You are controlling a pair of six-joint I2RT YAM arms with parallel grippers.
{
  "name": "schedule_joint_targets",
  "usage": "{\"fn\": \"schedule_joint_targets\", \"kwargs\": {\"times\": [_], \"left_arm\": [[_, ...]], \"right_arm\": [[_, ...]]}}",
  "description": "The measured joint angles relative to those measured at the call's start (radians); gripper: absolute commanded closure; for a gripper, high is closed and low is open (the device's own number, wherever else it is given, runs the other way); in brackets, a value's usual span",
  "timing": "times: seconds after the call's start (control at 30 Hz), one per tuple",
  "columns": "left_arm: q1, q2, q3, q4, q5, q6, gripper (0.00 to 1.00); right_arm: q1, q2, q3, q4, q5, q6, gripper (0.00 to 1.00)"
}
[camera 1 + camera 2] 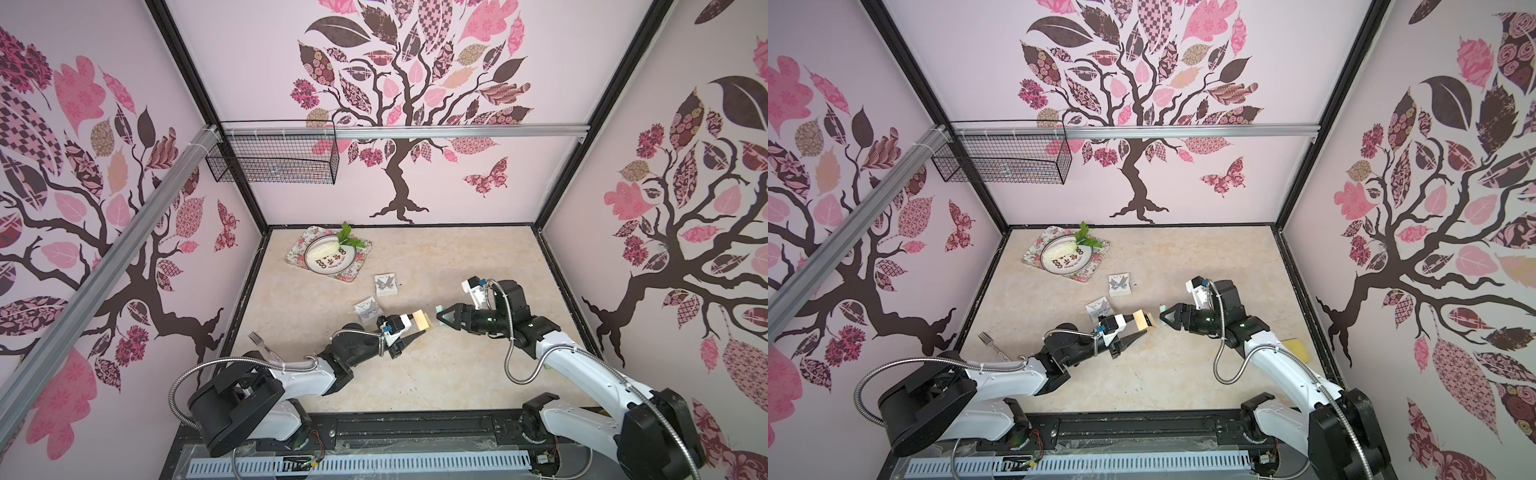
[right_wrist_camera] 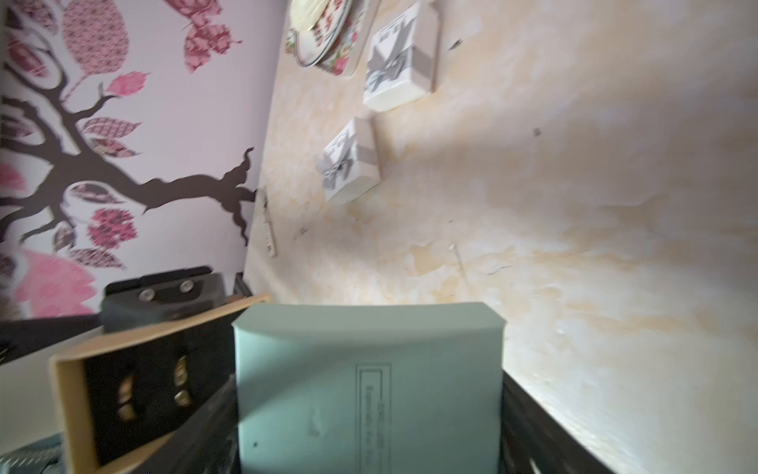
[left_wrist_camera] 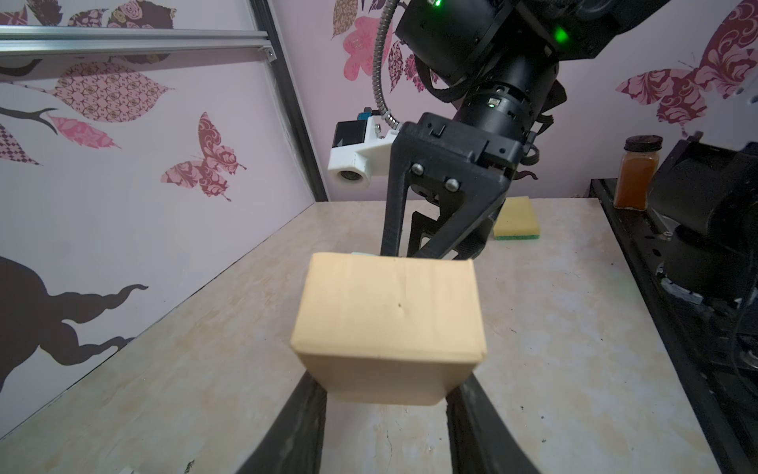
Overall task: Take the rings out of the lift-off lid box
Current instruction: Place the lid at the center of the board.
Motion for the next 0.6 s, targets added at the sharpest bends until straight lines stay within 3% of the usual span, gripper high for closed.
{"fn": "schedule_joint_targets", "kwargs": {"times": [0.3, 0.6], "left_arm": [[0.0, -0.061, -0.015, 0.01, 0.069, -0.028, 0.73], [0.0, -0.037, -0.024, 0.081, 0.152, -0.082, 0.74]], "right_arm": [[-0.012, 0.219, 0.146, -0.077, 0.45, -0.103, 0.15], [-0.092, 0.547, 0.328, -0.082, 0.61, -0.16, 0.15]]}}
